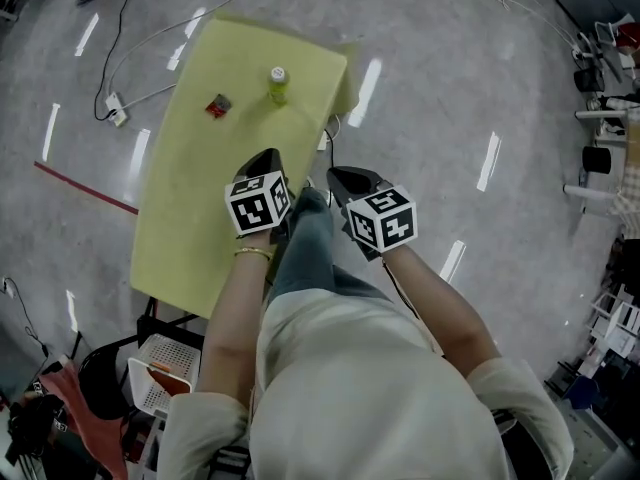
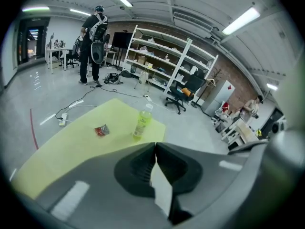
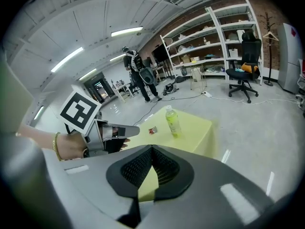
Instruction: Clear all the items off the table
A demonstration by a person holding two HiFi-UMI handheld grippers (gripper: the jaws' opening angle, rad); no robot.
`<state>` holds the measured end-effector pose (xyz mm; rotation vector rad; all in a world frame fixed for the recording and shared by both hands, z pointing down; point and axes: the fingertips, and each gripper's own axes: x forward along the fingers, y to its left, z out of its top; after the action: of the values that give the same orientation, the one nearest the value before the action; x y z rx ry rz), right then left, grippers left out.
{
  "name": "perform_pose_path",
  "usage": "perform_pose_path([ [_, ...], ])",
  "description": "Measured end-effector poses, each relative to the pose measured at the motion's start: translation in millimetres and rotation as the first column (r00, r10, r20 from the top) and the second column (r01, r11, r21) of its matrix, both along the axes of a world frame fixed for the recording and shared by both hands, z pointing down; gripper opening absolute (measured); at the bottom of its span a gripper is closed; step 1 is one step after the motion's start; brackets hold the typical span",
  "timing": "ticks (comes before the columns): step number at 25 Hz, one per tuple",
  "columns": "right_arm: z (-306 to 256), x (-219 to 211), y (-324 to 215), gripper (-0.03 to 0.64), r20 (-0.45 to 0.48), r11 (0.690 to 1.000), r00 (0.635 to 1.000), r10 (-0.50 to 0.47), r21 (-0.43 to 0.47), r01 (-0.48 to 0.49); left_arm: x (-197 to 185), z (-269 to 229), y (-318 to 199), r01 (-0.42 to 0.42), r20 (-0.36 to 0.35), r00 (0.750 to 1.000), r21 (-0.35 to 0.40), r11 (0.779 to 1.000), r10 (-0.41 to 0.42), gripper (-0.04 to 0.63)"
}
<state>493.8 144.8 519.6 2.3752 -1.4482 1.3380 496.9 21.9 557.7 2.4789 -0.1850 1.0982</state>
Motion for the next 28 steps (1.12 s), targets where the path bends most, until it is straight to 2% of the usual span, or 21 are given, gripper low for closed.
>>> perform_pose_path([
  [5,16,26,-8,-0.002,0.028,1.0,0.999,0.019,-0.004,-0.019,40,27,-6,-0.015,-0.021,1.0,-0.009,1.0,0.014,0.06],
  [18,79,52,-19,-0.002,0.132,0.998,0.989,0.067,-0.03,-0.063,104,108,-27,-0.046,-0.027,0.999,0.054,0.997,0.047,0.277],
  [28,127,60,-18,-0.002,0.202,0.993,0.974,0.103,-0.074,-0.09,155,145,-44,-0.074,-0.112,0.99,0.11,0.991,0.086,0.364],
])
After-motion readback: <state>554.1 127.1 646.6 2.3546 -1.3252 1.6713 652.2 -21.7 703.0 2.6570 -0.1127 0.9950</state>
